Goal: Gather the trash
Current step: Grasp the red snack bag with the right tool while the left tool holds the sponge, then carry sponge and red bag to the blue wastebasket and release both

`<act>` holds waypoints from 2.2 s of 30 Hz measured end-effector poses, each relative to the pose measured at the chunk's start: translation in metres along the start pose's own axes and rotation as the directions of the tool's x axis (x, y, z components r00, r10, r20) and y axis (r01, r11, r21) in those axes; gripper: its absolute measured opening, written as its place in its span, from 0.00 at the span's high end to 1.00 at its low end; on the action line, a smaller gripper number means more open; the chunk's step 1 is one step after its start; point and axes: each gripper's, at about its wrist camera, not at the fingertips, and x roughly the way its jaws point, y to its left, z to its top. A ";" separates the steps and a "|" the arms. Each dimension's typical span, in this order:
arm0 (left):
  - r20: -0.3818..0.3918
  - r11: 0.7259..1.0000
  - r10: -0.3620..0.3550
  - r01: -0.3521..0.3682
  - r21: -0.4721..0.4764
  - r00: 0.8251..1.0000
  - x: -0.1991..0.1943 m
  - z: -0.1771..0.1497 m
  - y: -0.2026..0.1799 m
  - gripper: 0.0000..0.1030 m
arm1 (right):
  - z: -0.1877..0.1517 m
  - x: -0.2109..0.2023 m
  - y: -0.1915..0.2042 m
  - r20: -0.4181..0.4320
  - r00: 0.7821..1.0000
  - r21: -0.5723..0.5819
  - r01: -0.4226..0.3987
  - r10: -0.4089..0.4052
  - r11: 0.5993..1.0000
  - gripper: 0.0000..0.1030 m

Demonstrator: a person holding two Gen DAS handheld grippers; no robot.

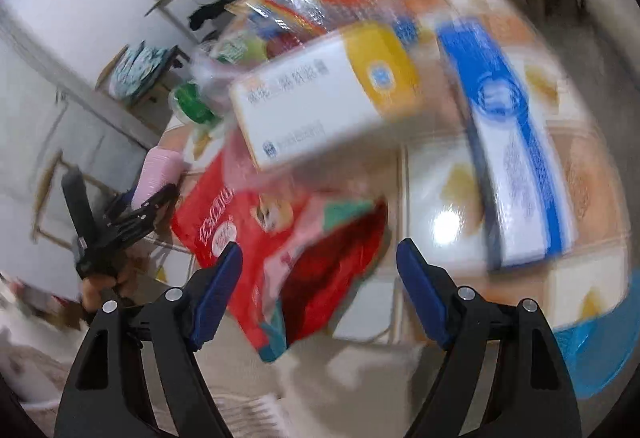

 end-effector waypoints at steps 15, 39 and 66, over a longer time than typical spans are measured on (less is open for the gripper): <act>0.015 0.999 -0.012 0.013 -0.042 1.000 -0.006 -0.003 0.004 0.25 | -0.028 0.042 -0.013 -0.100 0.940 0.227 -0.296 0.325 0.928 0.74; 0.191 0.970 -0.214 0.232 -0.074 0.958 -0.074 0.024 -0.015 0.25 | -0.023 -0.052 -0.035 0.231 0.828 0.076 -0.540 0.512 0.838 0.78; -0.417 0.519 -0.669 0.788 0.330 0.615 0.053 0.002 -0.575 0.25 | -0.305 -0.151 -0.391 0.526 0.755 0.783 -0.250 -0.391 0.570 0.78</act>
